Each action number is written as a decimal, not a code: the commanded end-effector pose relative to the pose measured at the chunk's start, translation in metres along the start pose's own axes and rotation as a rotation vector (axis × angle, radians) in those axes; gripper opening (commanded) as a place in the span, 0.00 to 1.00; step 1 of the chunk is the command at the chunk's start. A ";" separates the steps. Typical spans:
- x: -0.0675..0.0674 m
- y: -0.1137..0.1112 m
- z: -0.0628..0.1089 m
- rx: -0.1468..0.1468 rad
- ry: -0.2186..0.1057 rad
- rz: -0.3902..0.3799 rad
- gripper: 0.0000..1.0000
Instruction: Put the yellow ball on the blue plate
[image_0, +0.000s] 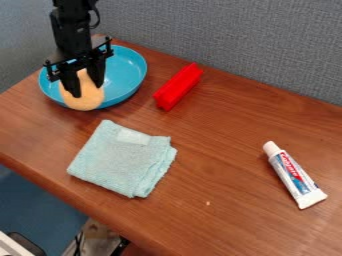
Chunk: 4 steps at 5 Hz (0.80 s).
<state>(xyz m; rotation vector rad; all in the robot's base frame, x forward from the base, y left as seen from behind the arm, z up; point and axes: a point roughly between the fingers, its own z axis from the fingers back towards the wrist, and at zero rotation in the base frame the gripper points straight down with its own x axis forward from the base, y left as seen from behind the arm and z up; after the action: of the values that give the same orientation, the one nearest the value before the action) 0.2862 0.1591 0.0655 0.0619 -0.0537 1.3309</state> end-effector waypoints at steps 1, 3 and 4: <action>0.002 0.001 0.001 -0.005 -0.007 -0.004 0.00; 0.003 0.000 0.008 0.004 -0.012 -0.018 1.00; 0.004 -0.002 0.019 -0.007 -0.001 -0.028 1.00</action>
<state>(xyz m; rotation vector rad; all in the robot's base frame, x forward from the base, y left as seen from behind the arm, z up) 0.2830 0.1567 0.0676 0.0678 0.0033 1.3114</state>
